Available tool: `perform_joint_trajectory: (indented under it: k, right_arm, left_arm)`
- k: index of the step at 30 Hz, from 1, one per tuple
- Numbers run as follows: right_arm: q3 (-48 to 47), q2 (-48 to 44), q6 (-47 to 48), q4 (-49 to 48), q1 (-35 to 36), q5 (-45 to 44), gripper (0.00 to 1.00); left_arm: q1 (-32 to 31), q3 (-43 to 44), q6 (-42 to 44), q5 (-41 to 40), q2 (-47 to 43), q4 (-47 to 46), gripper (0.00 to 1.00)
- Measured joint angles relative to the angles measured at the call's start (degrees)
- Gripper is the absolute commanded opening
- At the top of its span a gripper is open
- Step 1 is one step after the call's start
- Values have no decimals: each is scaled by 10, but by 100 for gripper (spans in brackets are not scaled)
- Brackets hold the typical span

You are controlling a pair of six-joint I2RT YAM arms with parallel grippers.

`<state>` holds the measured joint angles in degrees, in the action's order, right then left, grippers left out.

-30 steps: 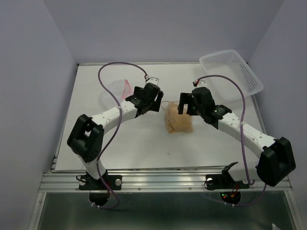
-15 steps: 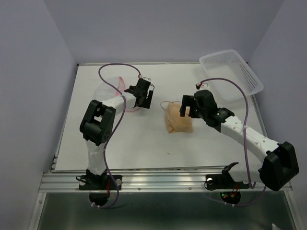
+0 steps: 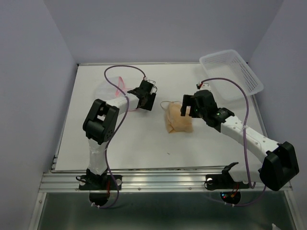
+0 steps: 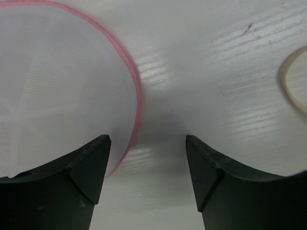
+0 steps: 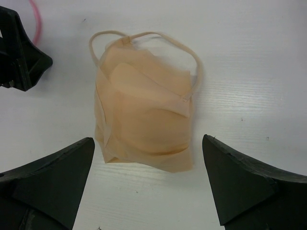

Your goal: Place the bra in the laundry bag and zip it closed

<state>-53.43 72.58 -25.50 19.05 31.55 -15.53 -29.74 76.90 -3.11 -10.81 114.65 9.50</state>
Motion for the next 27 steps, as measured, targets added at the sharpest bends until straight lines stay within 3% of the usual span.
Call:
perform_joint_trajectory:
  k: [5, 14, 23, 27]
  right_arm:
    - [11, -10, -3, 0, 0, -5, 100]
    - [29, -39, -15, 3, 0, -19, 100]
    - [34, -41, -20, 3, 0, -25, 100]
    - [38, -48, -26, 4, 0, -27, 100]
  left_arm:
    - [3, 21, -1, -8, 16, 2, 59]
    - [13, 34, -12, 21, 31, -10, 0]
    - [19, 33, -35, 26, 28, -20, 0]
    - [18, -10, -49, 56, -33, -14, 0]
